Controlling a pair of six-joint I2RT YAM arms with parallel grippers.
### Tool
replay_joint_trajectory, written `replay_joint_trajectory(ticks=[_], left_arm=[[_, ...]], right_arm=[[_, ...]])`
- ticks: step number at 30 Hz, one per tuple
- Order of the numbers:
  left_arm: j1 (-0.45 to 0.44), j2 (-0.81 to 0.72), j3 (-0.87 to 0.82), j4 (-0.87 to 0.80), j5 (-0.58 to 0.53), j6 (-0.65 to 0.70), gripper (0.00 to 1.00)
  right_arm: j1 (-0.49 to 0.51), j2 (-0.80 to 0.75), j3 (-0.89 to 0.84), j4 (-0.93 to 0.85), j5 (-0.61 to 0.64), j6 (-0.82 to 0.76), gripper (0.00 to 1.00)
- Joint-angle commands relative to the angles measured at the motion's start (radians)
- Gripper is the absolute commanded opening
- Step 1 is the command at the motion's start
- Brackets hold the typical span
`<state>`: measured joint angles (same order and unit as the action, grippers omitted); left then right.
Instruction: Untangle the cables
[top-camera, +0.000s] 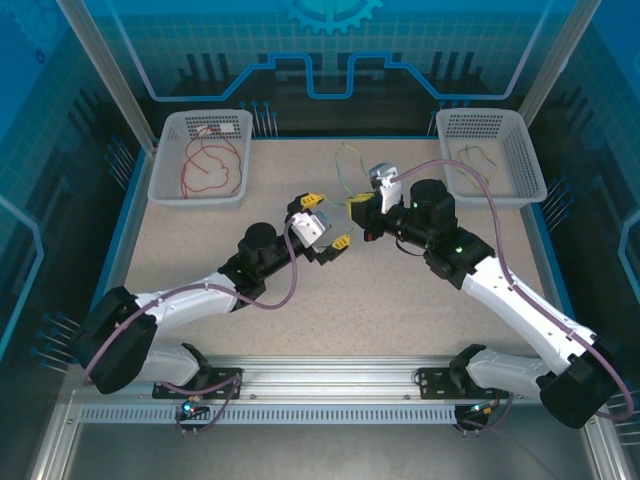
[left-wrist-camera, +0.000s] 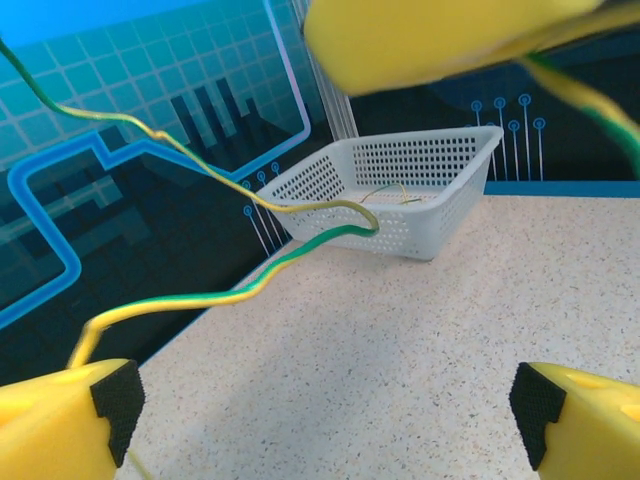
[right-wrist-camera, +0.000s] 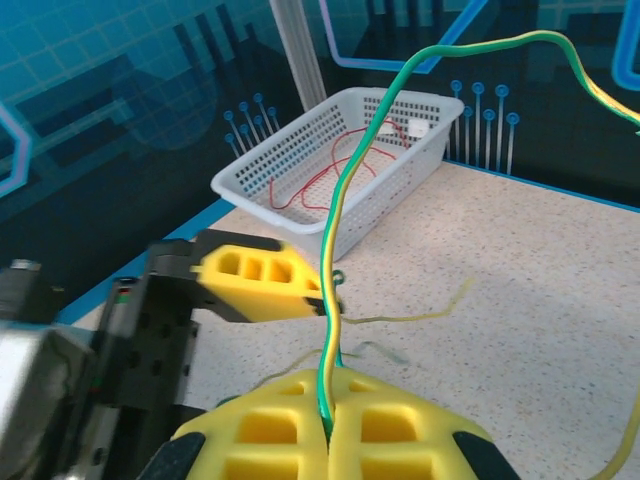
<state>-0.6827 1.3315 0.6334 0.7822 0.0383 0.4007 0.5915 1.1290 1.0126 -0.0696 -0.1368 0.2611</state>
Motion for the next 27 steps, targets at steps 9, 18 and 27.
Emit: replay_joint_trajectory(ticks=[9,18,27], left_arm=[[0.006,-0.050,-0.009,-0.039,0.083,0.002,0.83],[0.006,-0.061,0.001,-0.015,0.086,0.014,0.75],[0.008,-0.065,-0.022,0.078,0.026,0.012,0.79]], right_arm=[[0.018,-0.023,-0.021,0.032,0.095,0.046,0.00],[0.018,-0.014,-0.023,0.022,0.091,0.042,0.00],[0.019,0.002,-0.015,0.025,0.042,0.030,0.00]])
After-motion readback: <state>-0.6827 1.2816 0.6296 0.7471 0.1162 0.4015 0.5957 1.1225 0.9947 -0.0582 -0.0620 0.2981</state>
